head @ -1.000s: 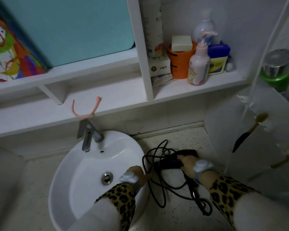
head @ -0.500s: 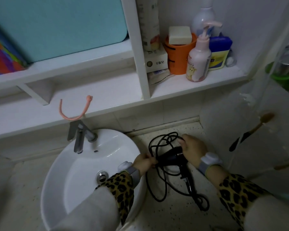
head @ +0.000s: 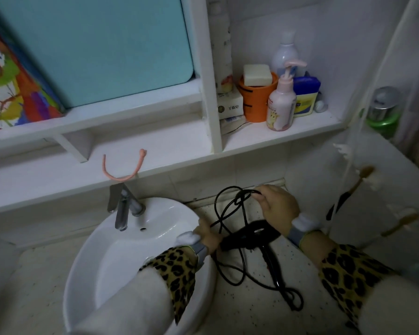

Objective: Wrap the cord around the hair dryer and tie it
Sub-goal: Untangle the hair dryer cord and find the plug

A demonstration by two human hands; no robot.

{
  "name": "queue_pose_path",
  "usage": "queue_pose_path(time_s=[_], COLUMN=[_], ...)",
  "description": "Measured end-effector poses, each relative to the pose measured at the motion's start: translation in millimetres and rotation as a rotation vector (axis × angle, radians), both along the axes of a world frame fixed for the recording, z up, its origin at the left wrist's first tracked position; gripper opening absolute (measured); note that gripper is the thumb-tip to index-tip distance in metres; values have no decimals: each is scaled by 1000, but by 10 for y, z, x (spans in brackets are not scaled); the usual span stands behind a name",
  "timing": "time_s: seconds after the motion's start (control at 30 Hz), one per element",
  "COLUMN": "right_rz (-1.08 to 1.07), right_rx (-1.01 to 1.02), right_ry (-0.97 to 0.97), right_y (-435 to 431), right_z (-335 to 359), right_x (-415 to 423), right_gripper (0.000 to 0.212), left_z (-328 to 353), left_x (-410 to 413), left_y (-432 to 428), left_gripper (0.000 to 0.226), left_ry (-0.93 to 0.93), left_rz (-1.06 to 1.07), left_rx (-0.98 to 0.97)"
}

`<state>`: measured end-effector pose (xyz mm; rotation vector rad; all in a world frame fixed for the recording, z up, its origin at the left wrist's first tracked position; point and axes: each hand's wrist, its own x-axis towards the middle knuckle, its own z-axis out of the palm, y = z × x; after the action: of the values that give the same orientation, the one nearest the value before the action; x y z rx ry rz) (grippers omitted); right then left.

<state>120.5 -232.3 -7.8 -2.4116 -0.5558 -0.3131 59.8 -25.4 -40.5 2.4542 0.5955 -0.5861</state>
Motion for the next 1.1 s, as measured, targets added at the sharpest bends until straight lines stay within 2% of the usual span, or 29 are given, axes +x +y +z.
queue_pose_path(time_s=[0.07,0.13,0.23,0.33,0.4,0.5,0.6,0.7,0.8,0.97,1.03,1.1], right_rz=[40,98,158,242,303,368,415,420,454,609,663,718], right_rx=[-33,-53,-28,9,31,15,-36,-20,-37,-314,-390,-515], right_ry=[-53,-104,-134,-186,-215,-293,-318,-352,-335,-257,-255,-208], right_y=[54,119,186,274,302,357,395,427,387,271,281,316], right_z=[76,166,296,474,604,750,835,909,900,674,570,435], right_x=[-41,-120,-192,-306,-344,-446,-480,-520,-552,-626,-671,-676], right_gripper=[22,17,19,30,38,15,8,7,20,26,24,22], left_z=[80,178,269,302,279,247,226,275,385,679,804,905], left_x=[36,60,143,152,160,78,-35,-188,-279,-449,-476,-468], left_y=[64,152,215,249,261,300,320,360,337,421,490,467], left_gripper=[74,84,80,71,71,68,45,30,19,40,40,28], left_ry=[-135,-276,-433,-510,-427,-184,-29,34,-44,-225,-247,-261], left_rz=[1,-89,-319,-369,-276,-62,32,148,307,537,563,541], left_rx=[20,-2,-13,-10,-39,-142,-292,-535,-818,-1326,-1416,-1367])
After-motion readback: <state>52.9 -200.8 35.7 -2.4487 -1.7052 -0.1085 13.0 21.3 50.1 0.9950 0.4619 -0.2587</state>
